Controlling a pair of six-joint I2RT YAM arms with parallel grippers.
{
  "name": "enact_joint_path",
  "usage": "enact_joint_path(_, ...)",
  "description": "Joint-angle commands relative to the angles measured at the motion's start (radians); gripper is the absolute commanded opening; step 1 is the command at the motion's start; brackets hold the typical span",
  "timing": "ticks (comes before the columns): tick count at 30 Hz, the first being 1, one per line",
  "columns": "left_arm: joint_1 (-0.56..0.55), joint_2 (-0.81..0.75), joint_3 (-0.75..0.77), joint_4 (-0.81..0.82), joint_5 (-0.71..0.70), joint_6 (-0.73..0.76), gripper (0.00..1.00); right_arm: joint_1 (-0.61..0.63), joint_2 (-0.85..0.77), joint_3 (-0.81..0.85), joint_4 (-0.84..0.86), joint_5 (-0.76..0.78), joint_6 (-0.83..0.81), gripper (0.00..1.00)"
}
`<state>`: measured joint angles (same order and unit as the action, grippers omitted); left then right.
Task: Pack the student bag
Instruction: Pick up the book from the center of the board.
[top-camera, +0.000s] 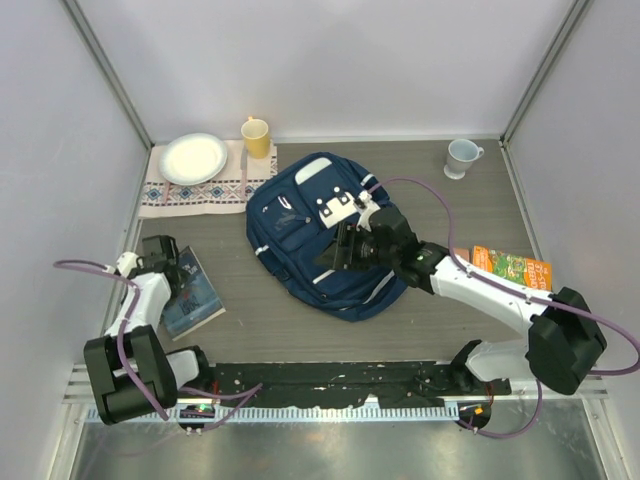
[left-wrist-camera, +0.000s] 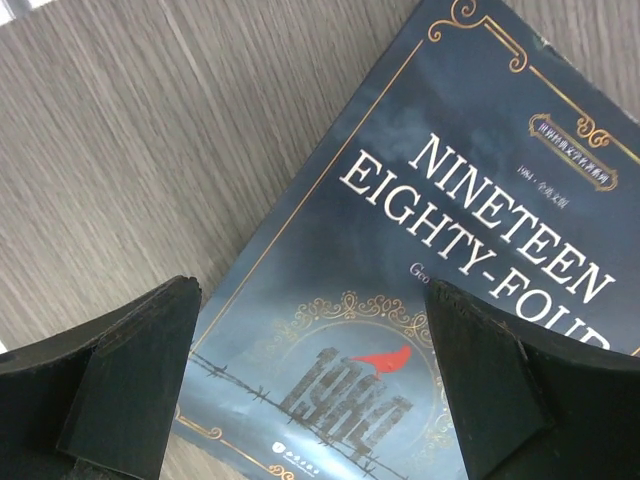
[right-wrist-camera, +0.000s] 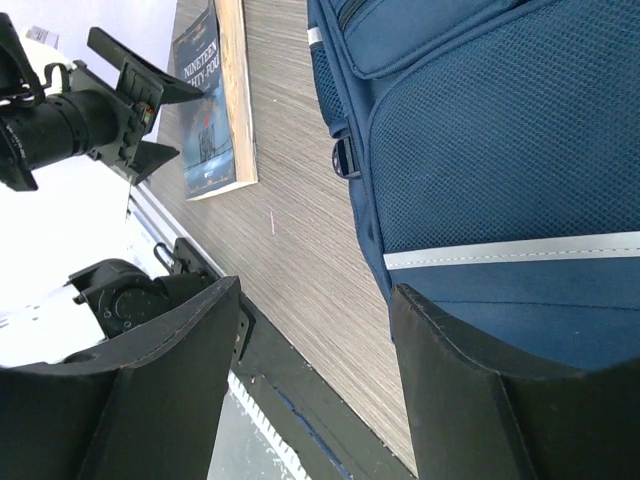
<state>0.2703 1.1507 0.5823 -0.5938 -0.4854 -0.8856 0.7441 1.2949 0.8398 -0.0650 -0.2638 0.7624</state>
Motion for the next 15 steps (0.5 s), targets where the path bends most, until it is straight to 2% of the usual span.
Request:
enact_joint_path(1, 0.018, 0.037, -0.016, 0.103, 0.039, -0.003, 1.0, 0.006, 0.012, 0.045, 0.059, -0.049, -0.006, 0.67)
enact_joint_path(6, 0.035, 0.109, -0.012, 0.153, 0.139, 0.054, 0.99, 0.034, 0.089, 0.1, 0.088, -0.084, -0.049, 0.67)
enact_joint_path(7, 0.033, 0.121, -0.015, 0.175, 0.193, 0.066, 1.0, 0.05, 0.105, 0.129, 0.085, -0.086, -0.07, 0.67)
enact_joint_path(15, 0.033, 0.086, -0.085, 0.296, 0.458, 0.125, 1.0, 0.135, 0.366, 0.306, 0.088, -0.086, -0.083, 0.67)
